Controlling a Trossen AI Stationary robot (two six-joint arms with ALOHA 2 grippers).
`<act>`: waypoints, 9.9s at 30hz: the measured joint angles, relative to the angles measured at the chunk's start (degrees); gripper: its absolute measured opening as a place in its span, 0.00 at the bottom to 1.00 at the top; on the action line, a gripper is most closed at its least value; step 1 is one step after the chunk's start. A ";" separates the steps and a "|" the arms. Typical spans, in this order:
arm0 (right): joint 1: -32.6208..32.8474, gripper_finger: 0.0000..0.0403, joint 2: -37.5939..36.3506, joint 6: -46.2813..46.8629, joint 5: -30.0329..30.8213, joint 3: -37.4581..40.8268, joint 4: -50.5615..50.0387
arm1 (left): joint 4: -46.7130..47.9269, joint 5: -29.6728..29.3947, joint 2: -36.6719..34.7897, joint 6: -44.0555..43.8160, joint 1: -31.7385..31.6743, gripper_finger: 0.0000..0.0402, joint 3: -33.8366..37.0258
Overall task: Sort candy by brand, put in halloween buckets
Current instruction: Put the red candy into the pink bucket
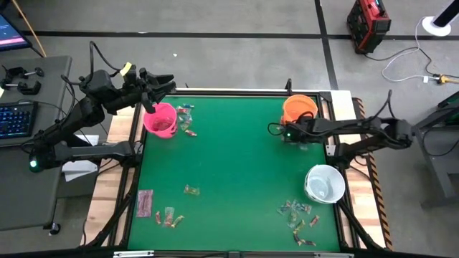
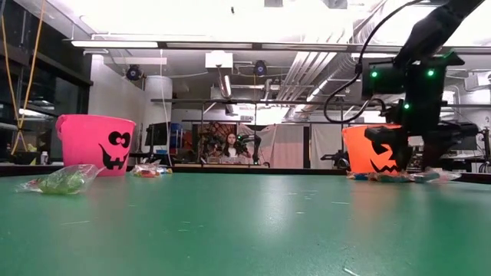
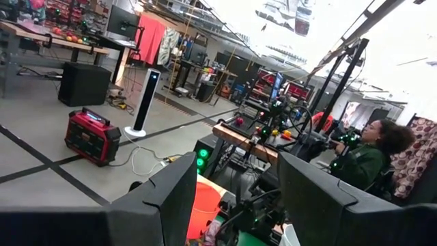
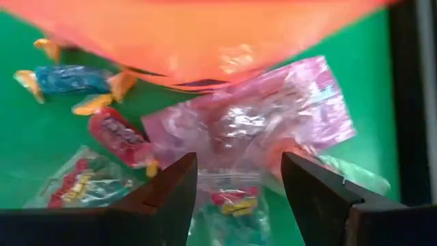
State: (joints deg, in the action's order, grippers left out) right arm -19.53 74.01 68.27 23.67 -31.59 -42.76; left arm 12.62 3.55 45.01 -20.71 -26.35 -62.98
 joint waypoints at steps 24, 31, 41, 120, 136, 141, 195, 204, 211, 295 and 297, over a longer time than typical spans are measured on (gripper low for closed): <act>4.59 0.51 2.39 -9.22 -7.65 -5.86 -1.65 | 0.02 -0.29 0.00 1.33 0.00 0.48 0.00; 4.59 0.51 2.36 -14.35 -7.59 -9.38 -5.51 | 0.02 -0.31 0.00 1.31 0.00 0.48 0.00; 4.59 0.51 3.14 -15.81 -7.35 -9.49 -3.84 | 0.02 -0.42 -0.02 1.38 0.00 0.48 0.00; 9.07 0.00 35.21 -25.63 -36.20 -40.84 73.77 | 0.02 -0.35 -0.02 0.26 0.02 0.48 0.00; 9.05 0.00 63.49 -21.75 -40.75 -80.27 70.19 | 0.06 -0.33 -0.02 -0.16 0.03 0.48 0.00; 9.05 0.00 70.55 -21.77 -38.77 -91.57 64.20 | 0.07 -0.33 -0.02 -0.18 0.04 0.48 0.00; -15.30 0.68 36.25 -76.23 -33.47 -101.63 -32.79 | -0.05 2.13 14.33 -17.85 17.65 0.48 12.72; -17.23 0.68 29.40 -76.13 -33.59 -101.61 -34.99 | 32.77 -1.09 15.51 -48.21 41.43 0.47 15.58; -15.28 0.68 29.11 -78.07 -33.56 -101.61 -42.16 | 40.35 -1.51 19.18 -82.30 60.72 0.46 15.58; -8.15 0.68 -20.37 -42.58 -25.12 -23.87 10.34 | 53.10 -34.16 7.58 -22.68 8.49 0.00 6.31; -8.15 0.68 -20.37 -42.60 -24.89 -23.87 10.68 | 52.47 -34.06 8.11 -22.51 7.04 0.02 7.77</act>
State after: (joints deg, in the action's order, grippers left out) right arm -27.68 53.65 25.67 -1.22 -55.46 -32.08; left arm 65.10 -30.51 53.13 -43.22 -19.31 -55.21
